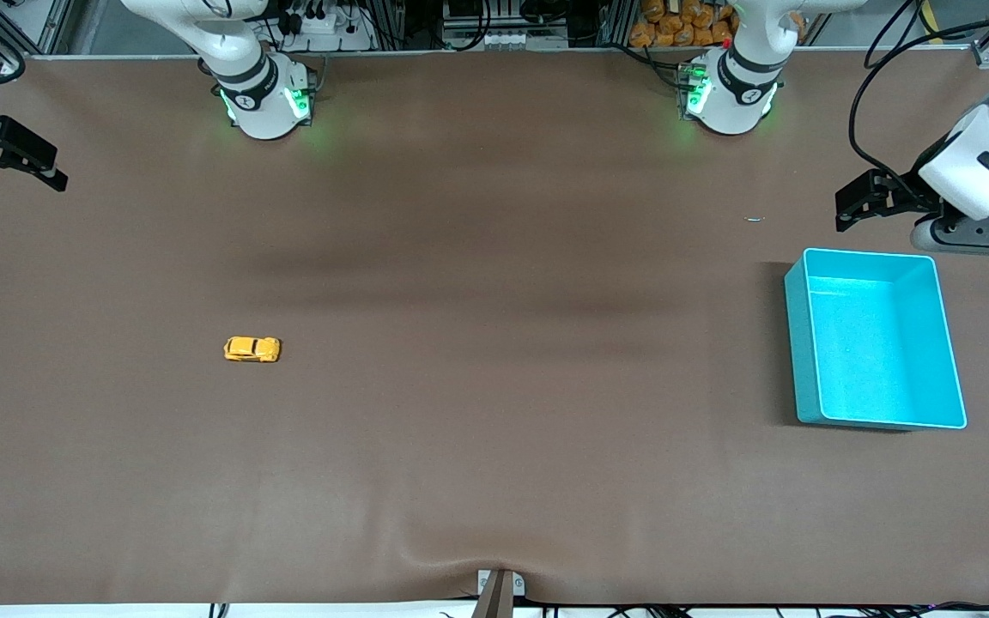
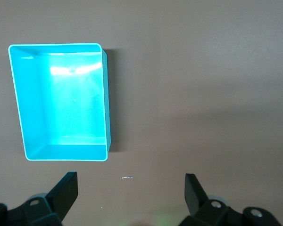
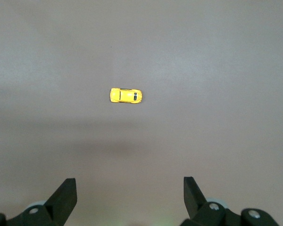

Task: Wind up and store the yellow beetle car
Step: 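Reach the right gripper toward the small yellow toy car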

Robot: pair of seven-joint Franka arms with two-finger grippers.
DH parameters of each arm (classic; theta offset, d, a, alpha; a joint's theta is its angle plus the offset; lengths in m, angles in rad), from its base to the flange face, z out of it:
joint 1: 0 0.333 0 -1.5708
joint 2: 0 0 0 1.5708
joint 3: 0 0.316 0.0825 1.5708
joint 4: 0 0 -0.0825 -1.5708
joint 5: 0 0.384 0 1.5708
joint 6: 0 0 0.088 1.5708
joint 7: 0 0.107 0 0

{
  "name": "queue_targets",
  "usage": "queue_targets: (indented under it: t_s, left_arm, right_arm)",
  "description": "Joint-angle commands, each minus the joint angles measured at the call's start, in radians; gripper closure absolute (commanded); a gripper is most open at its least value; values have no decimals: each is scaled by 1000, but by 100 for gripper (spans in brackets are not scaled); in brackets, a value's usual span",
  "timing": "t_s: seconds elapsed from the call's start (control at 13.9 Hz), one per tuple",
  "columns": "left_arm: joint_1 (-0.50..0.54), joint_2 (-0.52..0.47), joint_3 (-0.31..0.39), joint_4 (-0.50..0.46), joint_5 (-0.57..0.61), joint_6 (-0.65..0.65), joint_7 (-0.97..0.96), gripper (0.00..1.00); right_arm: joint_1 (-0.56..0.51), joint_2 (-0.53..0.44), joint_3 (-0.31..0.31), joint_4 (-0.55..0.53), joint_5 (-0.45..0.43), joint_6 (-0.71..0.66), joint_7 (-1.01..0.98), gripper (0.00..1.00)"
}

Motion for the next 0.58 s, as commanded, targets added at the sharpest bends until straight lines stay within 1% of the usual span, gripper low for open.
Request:
queue_targets:
  t_s: [0.0, 0.36, 0.5]
  left_arm:
    - [0, 9, 4, 20, -1, -5, 12, 0]
    - [0, 9, 4, 20, 1, -5, 16, 0]
    - [0, 9, 4, 20, 1, -3, 17, 0]
  right_arm:
    - [-17, -5, 14, 6, -9, -12, -11, 0]
    - [-18, 4, 14, 6, 0, -12, -17, 0]
    - [-3, 17, 17, 4, 2, -12, -33, 0]
